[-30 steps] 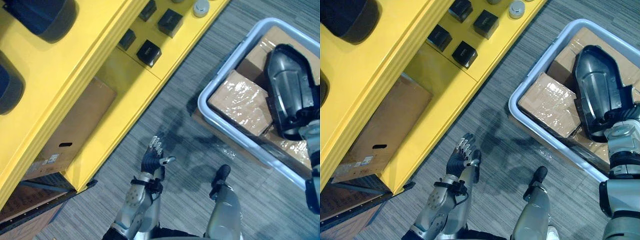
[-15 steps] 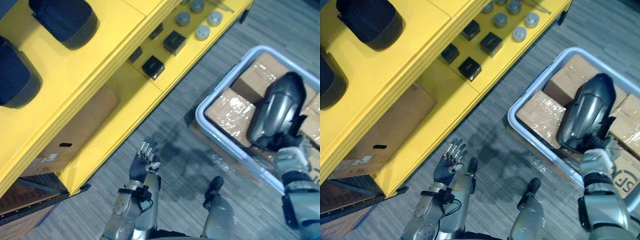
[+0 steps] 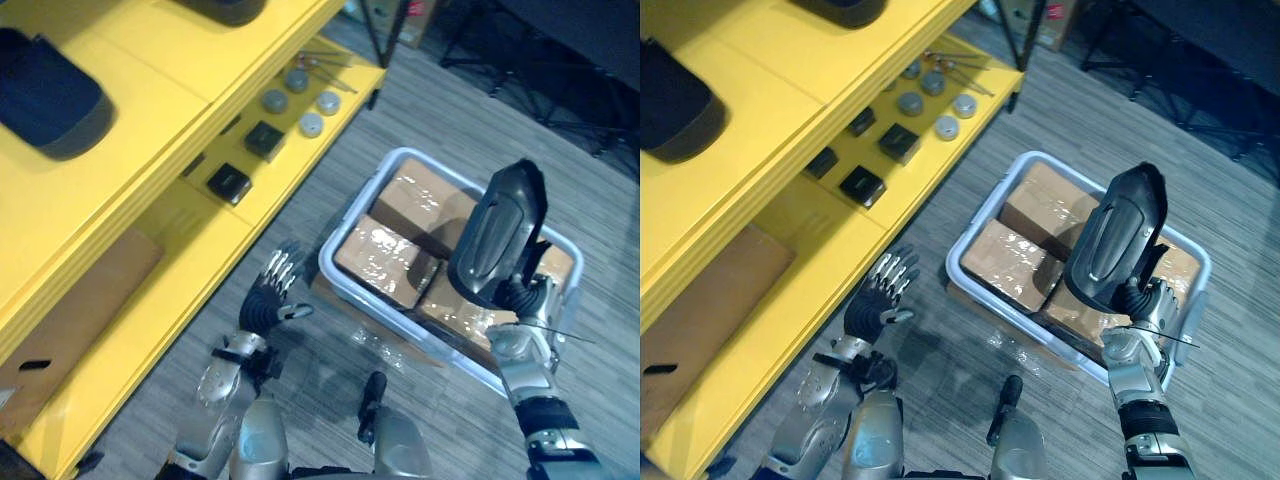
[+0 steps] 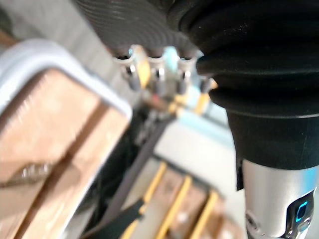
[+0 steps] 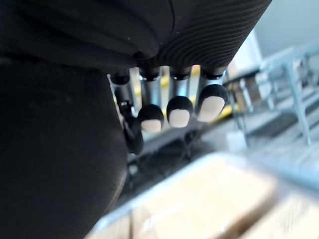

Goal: Walk over and take plastic housings, then place them on the shelf

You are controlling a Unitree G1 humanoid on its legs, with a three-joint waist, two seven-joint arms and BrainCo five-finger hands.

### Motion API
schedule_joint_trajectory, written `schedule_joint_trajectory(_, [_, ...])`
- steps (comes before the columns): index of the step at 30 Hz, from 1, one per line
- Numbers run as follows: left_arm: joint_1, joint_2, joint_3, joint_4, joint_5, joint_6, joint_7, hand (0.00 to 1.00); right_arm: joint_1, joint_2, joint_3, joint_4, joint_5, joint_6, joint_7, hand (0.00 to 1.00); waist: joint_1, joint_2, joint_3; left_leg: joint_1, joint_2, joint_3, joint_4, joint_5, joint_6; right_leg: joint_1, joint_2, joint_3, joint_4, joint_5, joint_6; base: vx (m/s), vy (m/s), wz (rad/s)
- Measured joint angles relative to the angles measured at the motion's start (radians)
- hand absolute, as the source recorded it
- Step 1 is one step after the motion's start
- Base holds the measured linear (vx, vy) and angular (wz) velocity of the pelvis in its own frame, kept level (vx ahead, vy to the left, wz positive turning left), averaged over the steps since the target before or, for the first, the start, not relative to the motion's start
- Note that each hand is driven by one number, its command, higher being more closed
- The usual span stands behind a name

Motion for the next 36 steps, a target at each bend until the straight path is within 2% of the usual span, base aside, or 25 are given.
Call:
schedule_joint_trajectory(4, [-0.105,-0.002,-0.015,0.139,-0.038,0.069,0.006,0.0,0.01,0.002,-0.001,-0.032,-0.049,0.0,0.002,1.0,-0.033,-0.006,-0.015,0.027,0.012,0.025,-0.001,-0.004,-0.005,0.004,0.011,0.028,-0.001,0.001,-0.002,0.02,-0.004,-0.18])
schedule_joint_trajectory(8, [-0.18,-0.012,-0.019,0.233,-0.034,0.108,0.018,0.0,0.007,0.002,-0.001,-0.087,-0.06,-0.002,0.004,1.0,-0.038,-0.006,-0.015,0.04,0.014,0.046,-0.002,-0.005,-0.006,-0.004,0.013,0.049,-0.003,0.009,-0.003,-0.01,0.009,-0.16])
schedule_joint_trajectory(12, [-0.318,-0.008,-0.028,0.379,0.051,0.211,0.03,0.0,-0.035,0.001,0.001,-0.155,-0.125,-0.034,0.043,1.0,-0.055,-0.005,-0.016,0.039,0.015,0.065,0.0,-0.005,-0.006,-0.009,0.016,0.071,-0.022,0.028,-0.003,-0.04,0.012,-0.13])
schedule_joint_trajectory(13, [-0.356,-0.004,-0.042,0.399,0.061,0.244,0.025,0.0,-0.055,-0.005,0.002,-0.155,-0.132,-0.041,0.055,1.0,-0.059,-0.005,-0.016,0.039,0.015,0.069,0.002,-0.006,-0.005,-0.013,0.016,0.076,-0.024,0.03,-0.003,-0.04,0.013,-0.14])
schedule_joint_trajectory(17, [-0.455,0.003,-0.057,0.439,0.058,0.33,0.0,0.0,-0.108,-0.034,0.017,-0.156,-0.152,-0.072,0.092,1.0,-0.084,-0.005,-0.016,0.024,0.015,0.073,0.006,-0.006,-0.005,-0.032,0.016,0.079,-0.029,0.042,-0.003,-0.02,0.006,-0.05])
schedule_joint_trajectory(20, [-0.527,0.002,-0.061,0.492,0.006,0.404,-0.002,0.0,-0.117,-0.048,0.021,-0.156,-0.175,-0.116,0.111,1.0,-0.105,-0.004,-0.016,0.024,0.014,0.072,0.006,-0.006,-0.005,-0.032,0.016,0.079,-0.03,0.043,-0.003,0.0,0.0,0.0])
schedule_joint_trajectory(23, [-0.563,0.004,-0.078,0.516,-0.081,0.451,-0.014,0.0,-0.12,-0.064,0.046,-0.155,-0.205,-0.126,0.121,1.0,-0.115,0.002,-0.018,0.024,0.013,0.072,0.006,-0.006,-0.005,-0.033,0.015,0.079,-0.03,0.043,-0.003,0.0,0.0,0.0])
schedule_joint_trajectory(26, [-0.575,-0.001,-0.092,0.526,-0.181,0.468,-0.02,0.0,-0.144,-0.079,0.091,-0.155,-0.234,-0.164,0.152,1.0,-0.133,0.024,-0.021,0.024,0.009,0.072,0.006,-0.006,-0.005,-0.033,0.011,0.079,-0.03,0.044,-0.002,0.0,0.0,0.0])
schedule_joint_trajectory(31, [-0.591,-0.037,-0.105,0.528,-0.344,0.486,-0.039,0.0,-0.146,-0.09,0.147,-0.147,-0.279,-0.188,0.182,1.0,-0.133,0.073,-0.031,0.025,0.007,0.071,0.005,-0.007,-0.004,-0.033,0.009,0.079,-0.029,0.044,-0.001,0.0,0.0,0.0])
schedule_joint_trajectory(36, [-0.604,-0.052,-0.167,0.528,-0.473,0.483,-0.031,0.0,-0.146,-0.091,0.196,-0.139,-0.311,-0.203,0.2,1.0,-0.135,0.082,-0.036,0.025,0.006,0.071,0.004,-0.006,-0.004,-0.033,0.009,0.078,-0.029,0.044,-0.001,0.0,0.0,0.0])
